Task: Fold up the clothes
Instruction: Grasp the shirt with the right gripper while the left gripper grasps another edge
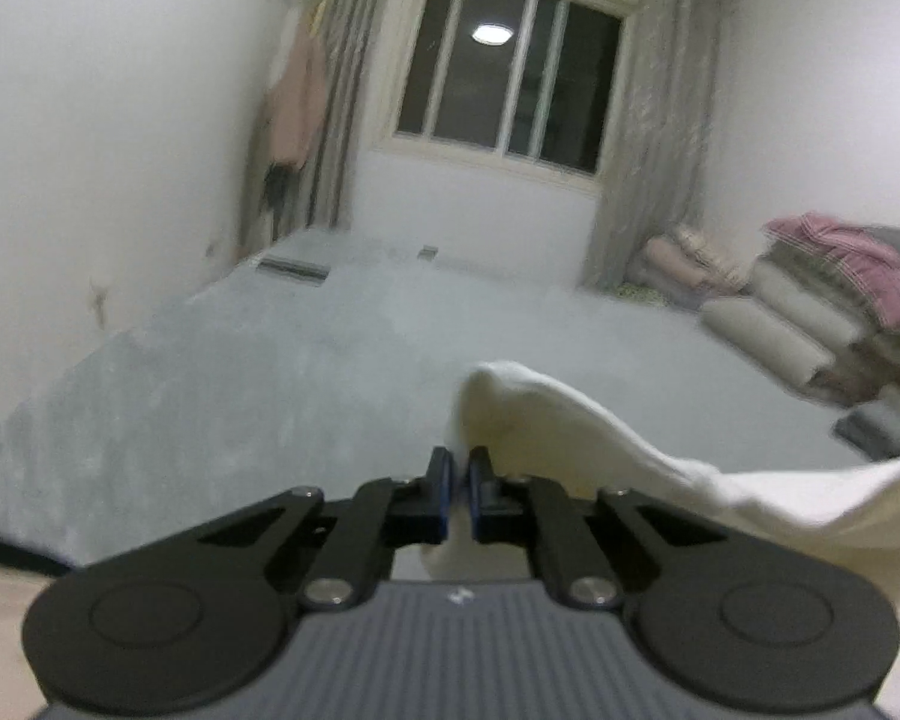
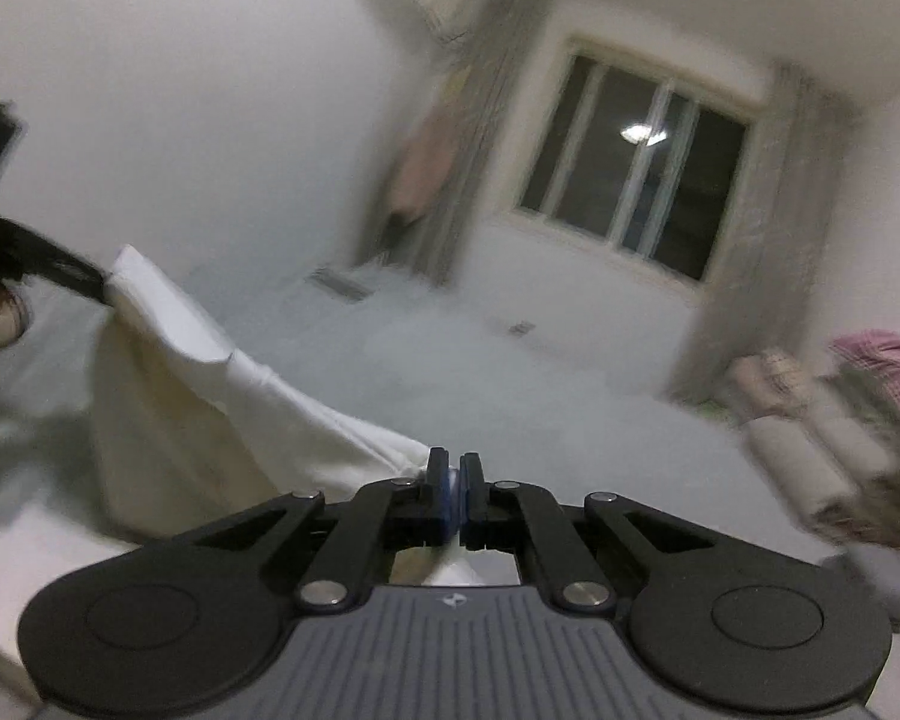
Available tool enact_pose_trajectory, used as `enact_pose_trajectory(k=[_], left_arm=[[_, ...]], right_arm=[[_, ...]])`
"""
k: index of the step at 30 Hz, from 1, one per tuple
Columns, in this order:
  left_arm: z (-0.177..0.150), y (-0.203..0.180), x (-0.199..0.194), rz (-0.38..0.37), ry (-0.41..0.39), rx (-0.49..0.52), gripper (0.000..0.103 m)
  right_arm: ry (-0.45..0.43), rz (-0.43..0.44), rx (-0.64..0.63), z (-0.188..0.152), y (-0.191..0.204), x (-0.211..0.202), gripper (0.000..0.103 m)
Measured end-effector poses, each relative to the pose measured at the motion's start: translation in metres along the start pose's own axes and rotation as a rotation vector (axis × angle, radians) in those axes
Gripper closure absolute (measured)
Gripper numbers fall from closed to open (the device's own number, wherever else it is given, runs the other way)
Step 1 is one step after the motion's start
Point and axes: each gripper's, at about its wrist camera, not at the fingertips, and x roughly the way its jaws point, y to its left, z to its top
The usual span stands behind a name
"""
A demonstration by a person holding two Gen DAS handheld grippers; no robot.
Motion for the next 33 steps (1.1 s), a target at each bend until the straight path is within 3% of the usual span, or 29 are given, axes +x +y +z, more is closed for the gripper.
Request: enact_pose_trajectory(k=[8,13,20,24,28,30,33], left_arm=[[0.042,-0.026,-0.026,-0.002,-0.037,0.062,0.099],[0.091,-0.050,-0.082,0.003,-0.190,0.081,0.099],[0.157,-0.089,-0.189,0.005,-0.481,0.134,0.099],[0.181,-0.109,-0.217,0.031,-0.575,0.158,0.099],[0.194,-0.122,-0.204,0.022,-0.541,0.198,0.099],[0.193,-0.122,-0.172,0.028,-0.481,0.204,0.099],[0.189,-0.116,-0.104,0.037,-0.347,0.203,0.099]], right_arm=[[-0.149,-0.125,0.021,0.072,-0.034,-0.013,0.101],[-0.216,-0.205,-0.061,0.106,-0.045,-0.046,0.102],[-0.433,-0.269,-0.027,0.125,-0.043,-0.139,0.102],[-0.548,-0.272,-0.003,0.141,-0.042,-0.177,0.102],[-0.581,-0.289,0.007,0.147,-0.036,-0.191,0.102],[-0.563,-0.281,0.032,0.146,-0.040,-0.186,0.102],[-0.462,-0.264,0.077,0.142,-0.049,-0.147,0.102]])
